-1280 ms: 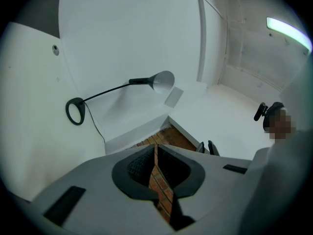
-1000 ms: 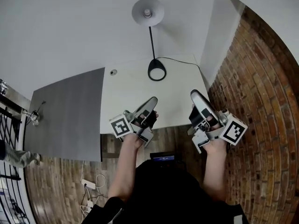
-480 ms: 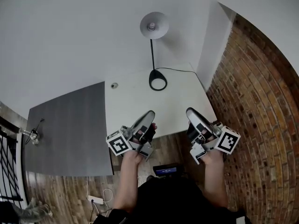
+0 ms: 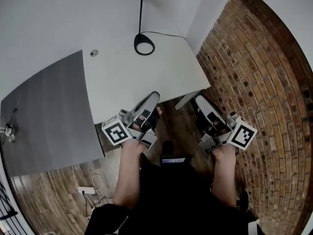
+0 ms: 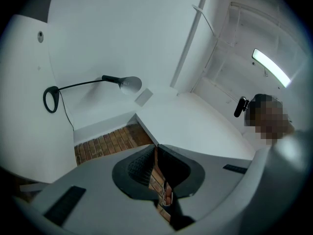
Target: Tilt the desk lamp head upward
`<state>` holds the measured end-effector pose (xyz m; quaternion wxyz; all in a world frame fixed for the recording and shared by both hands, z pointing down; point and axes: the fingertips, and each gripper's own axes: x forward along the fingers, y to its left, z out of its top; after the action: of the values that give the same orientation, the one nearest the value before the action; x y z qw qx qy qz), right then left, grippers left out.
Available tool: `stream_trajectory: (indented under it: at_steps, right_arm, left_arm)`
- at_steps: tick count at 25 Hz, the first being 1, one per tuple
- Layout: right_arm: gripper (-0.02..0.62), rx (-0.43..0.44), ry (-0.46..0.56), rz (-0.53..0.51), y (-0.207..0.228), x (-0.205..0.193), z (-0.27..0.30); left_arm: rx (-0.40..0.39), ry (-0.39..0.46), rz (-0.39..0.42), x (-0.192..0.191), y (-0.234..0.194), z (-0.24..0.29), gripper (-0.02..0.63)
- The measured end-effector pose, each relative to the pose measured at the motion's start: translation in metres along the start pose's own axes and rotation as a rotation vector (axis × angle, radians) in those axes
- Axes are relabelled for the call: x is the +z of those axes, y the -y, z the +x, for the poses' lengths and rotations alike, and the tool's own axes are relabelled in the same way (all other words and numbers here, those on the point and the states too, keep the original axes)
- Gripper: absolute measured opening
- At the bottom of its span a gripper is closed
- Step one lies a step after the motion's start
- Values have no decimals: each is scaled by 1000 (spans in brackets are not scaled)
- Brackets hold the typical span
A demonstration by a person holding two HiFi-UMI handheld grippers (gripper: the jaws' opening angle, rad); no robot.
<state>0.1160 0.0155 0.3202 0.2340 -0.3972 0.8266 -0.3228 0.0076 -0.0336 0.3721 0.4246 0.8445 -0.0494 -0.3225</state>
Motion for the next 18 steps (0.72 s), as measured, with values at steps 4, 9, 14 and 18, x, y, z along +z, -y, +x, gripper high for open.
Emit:
stream_trajectory:
  at_steps: [4, 9, 14, 18]
  right_arm:
    - [86, 49, 11, -9, -17, 4, -7]
    - [86, 131, 26, 9, -28, 12, -21]
    - [86, 147, 62, 44, -21, 27, -64]
    - [86, 160, 96, 58, -9, 40, -104]
  left_arm:
    - [-14, -6, 32, -4, 21, 4, 15]
    - [10, -15, 120, -9, 43, 15, 15]
    - [16, -63, 141, -46, 62, 38, 15]
    - [38, -114, 136, -88, 66, 58, 15]
